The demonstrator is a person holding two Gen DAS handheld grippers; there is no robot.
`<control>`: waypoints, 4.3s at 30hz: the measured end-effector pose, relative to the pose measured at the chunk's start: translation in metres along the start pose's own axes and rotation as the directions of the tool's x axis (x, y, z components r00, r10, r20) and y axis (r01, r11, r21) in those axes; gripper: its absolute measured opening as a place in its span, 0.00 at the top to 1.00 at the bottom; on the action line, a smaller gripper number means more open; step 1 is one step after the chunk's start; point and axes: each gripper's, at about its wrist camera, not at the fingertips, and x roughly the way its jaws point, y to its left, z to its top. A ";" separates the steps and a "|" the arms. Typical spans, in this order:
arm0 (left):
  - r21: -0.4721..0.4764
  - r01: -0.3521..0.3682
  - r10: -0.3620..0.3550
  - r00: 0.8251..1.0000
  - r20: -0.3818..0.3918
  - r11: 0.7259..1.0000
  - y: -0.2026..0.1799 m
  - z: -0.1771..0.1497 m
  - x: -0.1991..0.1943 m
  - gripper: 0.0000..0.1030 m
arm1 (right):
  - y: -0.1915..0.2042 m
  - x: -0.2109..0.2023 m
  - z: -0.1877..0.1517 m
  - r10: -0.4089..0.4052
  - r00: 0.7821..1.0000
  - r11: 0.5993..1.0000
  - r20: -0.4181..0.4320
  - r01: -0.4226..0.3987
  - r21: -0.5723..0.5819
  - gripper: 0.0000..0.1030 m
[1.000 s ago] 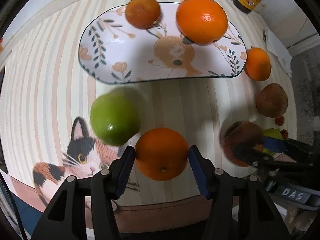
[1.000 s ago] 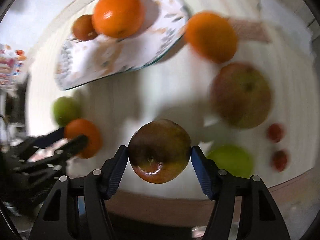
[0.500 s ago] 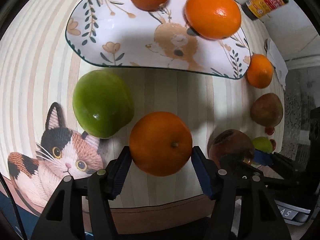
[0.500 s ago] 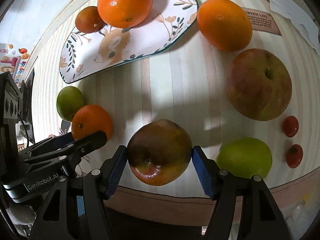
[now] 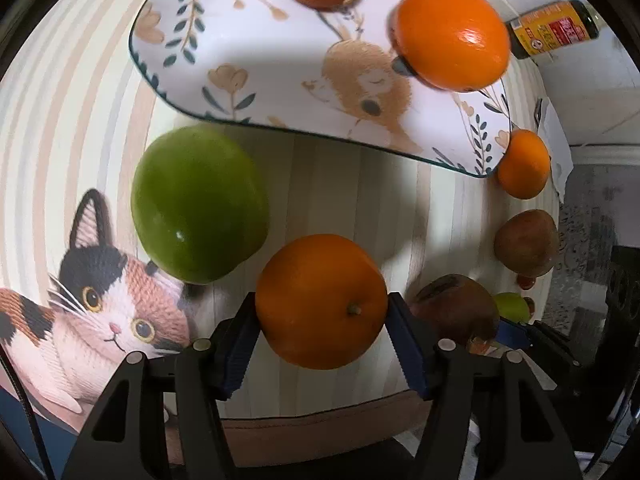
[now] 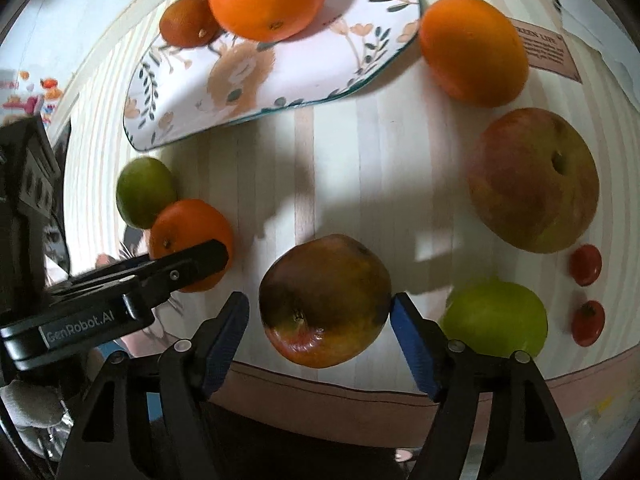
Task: Organize fruits
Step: 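Carry the apple and tangerine onto the plate and open both tools, then lift both open tools away from the plate, then grasp the red-yellow apple with the right tool while the left tool grasps the green apple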
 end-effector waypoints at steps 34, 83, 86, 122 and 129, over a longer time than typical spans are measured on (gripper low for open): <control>0.037 -0.195 0.191 0.976 0.107 0.980 0.017 0.142 -0.066 0.43 | 0.093 -0.005 0.115 0.107 0.978 0.994 0.180 -0.110 0.007 0.33; 0.088 -0.270 0.195 0.852 0.486 0.959 -0.040 -0.032 -0.177 0.11 | 0.085 -0.174 -0.034 -0.170 0.868 0.978 0.467 0.208 -0.031 0.07; 0.096 -0.277 0.192 0.838 0.511 0.956 -0.043 -0.046 -0.188 0.11 | 0.088 -0.189 -0.049 -0.158 0.858 0.980 0.489 0.199 -0.033 0.07; -0.063 -0.284 0.282 0.850 0.445 0.957 -0.027 -0.009 -0.146 0.04 | -0.031 -0.161 0.003 -0.152 0.909 0.976 0.387 0.076 0.204 0.07; -0.045 -0.302 0.302 0.910 0.283 0.952 -0.011 0.021 -0.083 0.04 | -0.070 -0.090 0.027 -0.194 0.958 0.959 0.212 0.140 0.247 0.07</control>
